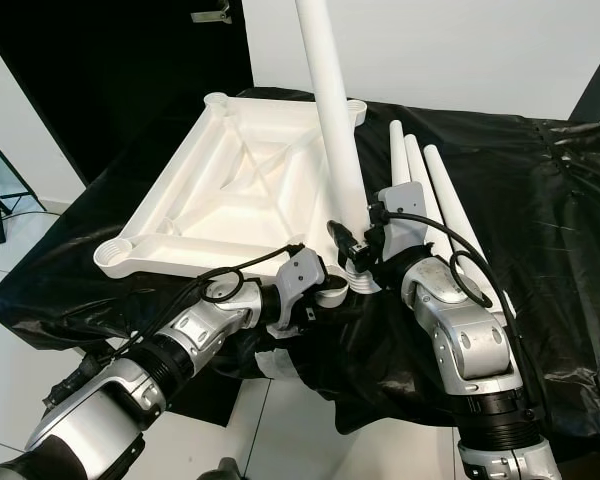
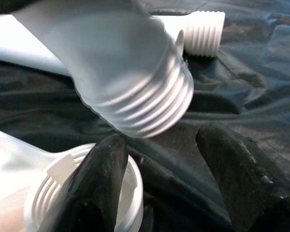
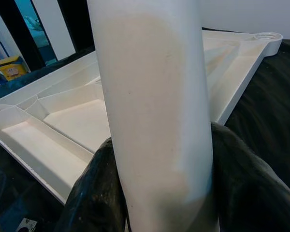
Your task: Building children table
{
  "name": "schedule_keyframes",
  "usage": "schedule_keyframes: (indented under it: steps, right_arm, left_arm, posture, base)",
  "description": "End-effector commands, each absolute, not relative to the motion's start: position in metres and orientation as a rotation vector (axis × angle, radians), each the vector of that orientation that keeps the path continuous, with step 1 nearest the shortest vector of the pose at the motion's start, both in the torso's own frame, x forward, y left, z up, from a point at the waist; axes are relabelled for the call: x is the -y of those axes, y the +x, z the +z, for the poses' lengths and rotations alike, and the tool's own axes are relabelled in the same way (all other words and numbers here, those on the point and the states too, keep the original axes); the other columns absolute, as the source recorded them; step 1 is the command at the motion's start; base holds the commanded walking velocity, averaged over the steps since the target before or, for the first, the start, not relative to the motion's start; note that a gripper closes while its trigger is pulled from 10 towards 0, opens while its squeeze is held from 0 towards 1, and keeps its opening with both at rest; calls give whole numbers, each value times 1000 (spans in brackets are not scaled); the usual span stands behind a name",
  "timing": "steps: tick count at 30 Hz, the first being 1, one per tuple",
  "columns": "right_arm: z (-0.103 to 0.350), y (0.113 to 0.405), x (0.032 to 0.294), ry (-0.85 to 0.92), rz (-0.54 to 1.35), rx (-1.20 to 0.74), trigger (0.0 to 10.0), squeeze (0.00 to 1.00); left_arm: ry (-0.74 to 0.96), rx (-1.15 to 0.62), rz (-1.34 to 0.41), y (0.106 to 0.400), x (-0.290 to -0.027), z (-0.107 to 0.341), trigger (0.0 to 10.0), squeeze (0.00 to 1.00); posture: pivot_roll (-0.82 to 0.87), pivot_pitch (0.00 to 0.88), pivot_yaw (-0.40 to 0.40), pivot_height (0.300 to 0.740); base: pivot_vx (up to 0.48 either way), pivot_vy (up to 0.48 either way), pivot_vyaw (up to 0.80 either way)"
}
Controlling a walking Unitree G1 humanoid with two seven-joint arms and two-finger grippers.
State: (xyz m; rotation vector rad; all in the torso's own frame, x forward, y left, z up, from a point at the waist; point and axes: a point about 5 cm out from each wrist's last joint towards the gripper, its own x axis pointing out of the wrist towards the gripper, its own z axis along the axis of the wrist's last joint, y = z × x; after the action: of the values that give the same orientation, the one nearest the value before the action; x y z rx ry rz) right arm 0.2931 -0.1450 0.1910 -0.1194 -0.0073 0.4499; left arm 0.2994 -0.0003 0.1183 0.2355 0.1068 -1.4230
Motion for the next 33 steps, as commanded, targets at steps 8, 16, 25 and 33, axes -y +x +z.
schedule_keyframes:
  steps: [8,16,25,33]
  right_arm:
    - [199,297,148,-124,433,30,10000,0]
    - [215,302,159,-141,384,73,10000,0]
    - [215,299,163,-139,361,78,10000,0]
    - [218,298,164,-138,356,88,10000,0]
  left_arm:
    - [207,-251,-2063,253,-3,112,10000,0]
    - [221,-223,-2039,254,35,117,10000,0]
    - [57,-45,-1959,261,26,154,10000,0]
    - [355,-168,-1635,289,11,128,10000,0]
  posture:
    - [112,0,34,740]
    - [93,0,47,740]
    - [74,0,62,740]
    - [84,0,56,740]
  base:
    - [0,0,0]
    - [0,0,0]
    - [0,0,0]
    - [0,0,0]
